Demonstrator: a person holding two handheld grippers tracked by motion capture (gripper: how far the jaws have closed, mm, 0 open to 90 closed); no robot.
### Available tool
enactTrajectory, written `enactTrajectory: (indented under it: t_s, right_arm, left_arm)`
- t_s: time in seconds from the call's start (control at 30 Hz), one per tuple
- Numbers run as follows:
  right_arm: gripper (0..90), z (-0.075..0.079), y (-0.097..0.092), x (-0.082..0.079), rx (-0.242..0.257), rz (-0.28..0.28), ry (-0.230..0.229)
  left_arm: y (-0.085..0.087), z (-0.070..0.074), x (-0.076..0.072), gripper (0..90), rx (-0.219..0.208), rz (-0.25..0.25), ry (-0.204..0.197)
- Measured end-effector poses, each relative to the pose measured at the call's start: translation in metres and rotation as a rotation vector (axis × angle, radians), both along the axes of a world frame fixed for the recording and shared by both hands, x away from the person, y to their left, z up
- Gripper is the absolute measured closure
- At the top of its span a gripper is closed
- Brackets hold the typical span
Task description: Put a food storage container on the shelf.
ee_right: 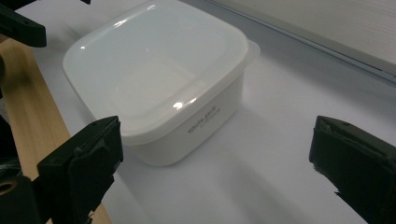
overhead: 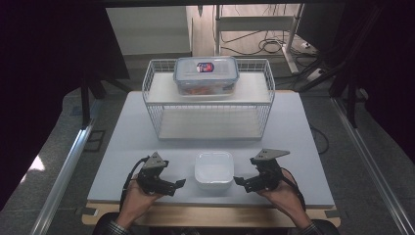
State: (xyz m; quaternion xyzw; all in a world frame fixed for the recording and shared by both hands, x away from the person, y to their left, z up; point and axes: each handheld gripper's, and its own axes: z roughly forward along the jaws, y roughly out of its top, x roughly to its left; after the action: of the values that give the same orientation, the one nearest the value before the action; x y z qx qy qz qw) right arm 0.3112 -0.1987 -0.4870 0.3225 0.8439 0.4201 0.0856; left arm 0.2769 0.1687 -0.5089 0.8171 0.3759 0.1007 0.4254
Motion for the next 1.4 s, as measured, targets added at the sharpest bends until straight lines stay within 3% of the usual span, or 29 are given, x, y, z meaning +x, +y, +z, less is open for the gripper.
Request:
enactTrajectory:
  t_s: [0.2,0.33,0.5,0.6,0.63,0.77,0.97,1.07,1.17,1.3,1.4]
  right_arm:
    - [15.5,0.007,0.005,0.001,-0.017,-0.015,0.033]
    - [26.3,0.013,0.005,0.003,0.002,-0.015,0.037]
    - [31.8,0.013,0.009,0.012,0.023,-0.011,0.063]
    - [32.2,0.009,0.012,0.019,0.045,-0.009,0.111]
    - [32.2,0.007,0.013,0.021,0.047,-0.005,0.12]
    - [31.9,0.001,0.018,0.028,0.055,0.013,0.161]
    - [34.6,-0.003,0.024,0.032,0.089,0.052,0.242]
    - [36.2,-0.002,0.026,0.03,0.078,0.042,0.253]
    - [40.7,0.0,0.025,0.028,0.075,0.024,0.287]
    - [53.4,0.002,0.019,0.025,0.107,-0.019,0.339]
    - [62.2,0.006,0.015,0.023,0.129,-0.05,0.361]
  left_arm:
    - [-0.012,0.01,0.006,12.0,0.003,-0.015,-0.022]
    - [-0.019,0.014,0.012,17.4,-0.02,-0.032,-0.039]
    - [-0.03,0.013,0.026,19.5,-0.047,-0.054,-0.021]
    - [-0.037,0.01,0.035,18.4,-0.035,-0.06,-0.007]
    - [-0.04,0.009,0.038,17.9,-0.028,-0.067,0.0]
    - [-0.042,0.005,0.045,16.6,-0.068,-0.083,0.065]
    - [-0.042,-0.001,0.051,25.7,-0.17,-0.154,0.202]
    - [-0.043,0.0,0.049,27.4,-0.171,-0.144,0.234]
    - [-0.041,0.002,0.044,32.0,-0.17,-0.139,0.256]
    - [-0.035,0.008,0.036,47.1,-0.166,-0.121,0.247]
    - [-0.034,0.01,0.033,56.0,-0.185,-0.09,0.249]
